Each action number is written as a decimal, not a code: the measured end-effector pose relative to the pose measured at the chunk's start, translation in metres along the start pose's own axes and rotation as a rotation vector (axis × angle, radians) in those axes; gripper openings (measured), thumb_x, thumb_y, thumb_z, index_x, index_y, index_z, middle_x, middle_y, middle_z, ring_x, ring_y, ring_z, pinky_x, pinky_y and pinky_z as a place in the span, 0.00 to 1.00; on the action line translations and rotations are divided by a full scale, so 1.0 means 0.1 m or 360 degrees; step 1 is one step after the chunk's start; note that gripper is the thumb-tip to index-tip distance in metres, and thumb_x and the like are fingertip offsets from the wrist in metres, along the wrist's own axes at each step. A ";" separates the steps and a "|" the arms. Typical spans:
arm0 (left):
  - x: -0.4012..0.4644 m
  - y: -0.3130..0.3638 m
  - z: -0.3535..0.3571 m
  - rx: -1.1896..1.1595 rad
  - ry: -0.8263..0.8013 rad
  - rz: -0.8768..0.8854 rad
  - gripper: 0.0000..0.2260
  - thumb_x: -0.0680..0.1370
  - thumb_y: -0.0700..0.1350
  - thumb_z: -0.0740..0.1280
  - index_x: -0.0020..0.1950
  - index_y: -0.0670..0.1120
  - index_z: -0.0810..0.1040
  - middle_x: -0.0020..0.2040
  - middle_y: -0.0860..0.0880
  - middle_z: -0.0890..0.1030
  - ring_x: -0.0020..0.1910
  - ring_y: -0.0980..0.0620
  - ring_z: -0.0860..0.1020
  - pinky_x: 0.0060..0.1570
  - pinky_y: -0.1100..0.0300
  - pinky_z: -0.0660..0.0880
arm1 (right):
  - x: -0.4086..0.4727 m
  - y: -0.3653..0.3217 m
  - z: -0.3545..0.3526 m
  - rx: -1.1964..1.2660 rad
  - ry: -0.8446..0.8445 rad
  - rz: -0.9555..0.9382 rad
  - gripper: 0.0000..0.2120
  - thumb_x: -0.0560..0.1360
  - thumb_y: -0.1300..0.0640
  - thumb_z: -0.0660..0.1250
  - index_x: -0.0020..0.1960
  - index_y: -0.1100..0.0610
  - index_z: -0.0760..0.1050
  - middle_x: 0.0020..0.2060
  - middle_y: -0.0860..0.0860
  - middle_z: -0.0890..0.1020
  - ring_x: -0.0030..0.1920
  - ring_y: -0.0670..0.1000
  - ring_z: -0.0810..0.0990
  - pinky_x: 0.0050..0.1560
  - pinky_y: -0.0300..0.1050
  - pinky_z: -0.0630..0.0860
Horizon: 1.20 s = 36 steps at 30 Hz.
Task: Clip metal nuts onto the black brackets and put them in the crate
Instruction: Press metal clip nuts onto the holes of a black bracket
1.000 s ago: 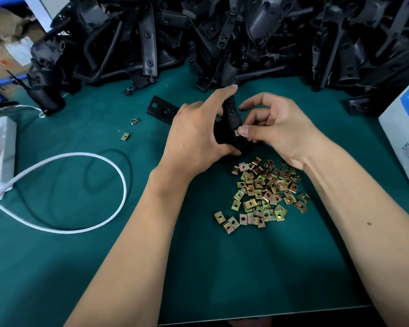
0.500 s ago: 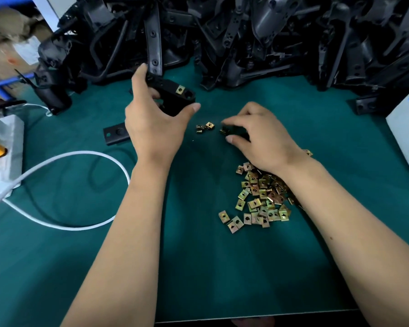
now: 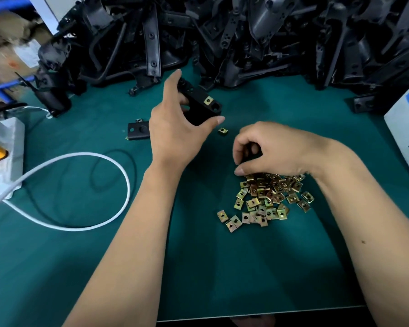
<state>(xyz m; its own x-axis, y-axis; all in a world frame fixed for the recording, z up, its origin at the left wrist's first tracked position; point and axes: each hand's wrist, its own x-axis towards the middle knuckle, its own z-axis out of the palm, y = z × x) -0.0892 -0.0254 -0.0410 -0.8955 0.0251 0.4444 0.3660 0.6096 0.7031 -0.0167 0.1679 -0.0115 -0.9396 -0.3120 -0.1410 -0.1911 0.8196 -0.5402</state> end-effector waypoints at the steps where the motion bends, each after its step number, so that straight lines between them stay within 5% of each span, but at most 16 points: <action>1: -0.01 0.00 0.01 -0.0008 -0.0013 0.0009 0.48 0.64 0.62 0.81 0.79 0.52 0.64 0.49 0.59 0.80 0.51 0.60 0.78 0.57 0.62 0.74 | 0.00 -0.02 0.01 -0.0077 0.0025 0.0012 0.08 0.71 0.49 0.79 0.41 0.47 0.81 0.39 0.45 0.82 0.40 0.43 0.79 0.42 0.40 0.74; 7: -0.01 -0.02 0.03 -0.0017 -0.0018 0.0096 0.48 0.65 0.63 0.81 0.79 0.49 0.65 0.48 0.58 0.81 0.51 0.57 0.80 0.59 0.58 0.77 | 0.02 -0.09 0.09 -0.0281 0.0190 -0.0020 0.10 0.75 0.47 0.76 0.40 0.48 0.78 0.37 0.43 0.79 0.38 0.42 0.76 0.38 0.42 0.68; 13: -0.01 -0.05 0.03 -0.0046 -0.0033 0.0091 0.47 0.66 0.62 0.81 0.79 0.49 0.65 0.49 0.55 0.82 0.52 0.55 0.80 0.59 0.54 0.77 | 0.06 -0.06 0.17 -0.0165 0.0505 -0.0091 0.09 0.78 0.51 0.74 0.42 0.51 0.76 0.36 0.44 0.79 0.37 0.45 0.78 0.40 0.47 0.74; 21: -0.01 -0.04 0.05 -0.0097 -0.0082 0.0101 0.47 0.65 0.61 0.81 0.78 0.50 0.65 0.49 0.57 0.83 0.53 0.58 0.80 0.59 0.62 0.76 | 0.07 0.10 0.08 0.0352 0.0929 0.0027 0.08 0.75 0.61 0.76 0.52 0.51 0.86 0.40 0.41 0.85 0.43 0.39 0.82 0.46 0.26 0.74; 24: -0.02 -0.04 0.04 -0.0111 -0.0154 0.0179 0.47 0.65 0.62 0.82 0.78 0.50 0.65 0.50 0.56 0.83 0.53 0.58 0.80 0.57 0.66 0.74 | 0.07 0.11 0.06 0.0549 0.1030 0.0029 0.07 0.74 0.60 0.77 0.48 0.49 0.86 0.41 0.42 0.86 0.44 0.42 0.83 0.48 0.34 0.77; 27: -0.04 0.00 0.04 -0.0164 -0.0299 0.0277 0.47 0.65 0.61 0.82 0.78 0.50 0.66 0.51 0.56 0.85 0.52 0.58 0.81 0.57 0.68 0.74 | 0.07 0.13 0.06 0.0881 0.1105 0.0040 0.05 0.76 0.59 0.75 0.49 0.49 0.86 0.41 0.53 0.84 0.40 0.51 0.77 0.42 0.48 0.75; 32: -0.10 0.11 0.10 -0.0157 -0.0494 0.0446 0.48 0.63 0.60 0.83 0.77 0.51 0.66 0.50 0.57 0.85 0.52 0.58 0.82 0.58 0.59 0.77 | 0.08 0.15 0.04 0.1650 0.1052 0.0098 0.05 0.80 0.64 0.69 0.52 0.58 0.84 0.38 0.53 0.82 0.37 0.48 0.78 0.39 0.41 0.77; 36: -0.13 0.13 0.15 -0.0108 -0.0595 0.0472 0.48 0.63 0.60 0.83 0.77 0.53 0.65 0.50 0.57 0.84 0.52 0.56 0.82 0.58 0.51 0.78 | 0.10 0.18 0.07 0.1474 0.1140 0.0069 0.06 0.78 0.67 0.71 0.53 0.59 0.82 0.39 0.53 0.84 0.38 0.49 0.81 0.41 0.41 0.79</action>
<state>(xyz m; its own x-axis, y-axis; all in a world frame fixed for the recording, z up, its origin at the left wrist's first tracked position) -0.0765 -0.0062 -0.0465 -0.7752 0.4806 0.4101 0.6239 0.4804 0.6164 -0.0280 0.1760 -0.0286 -0.9419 0.2920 0.1659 -0.1527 0.0674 -0.9860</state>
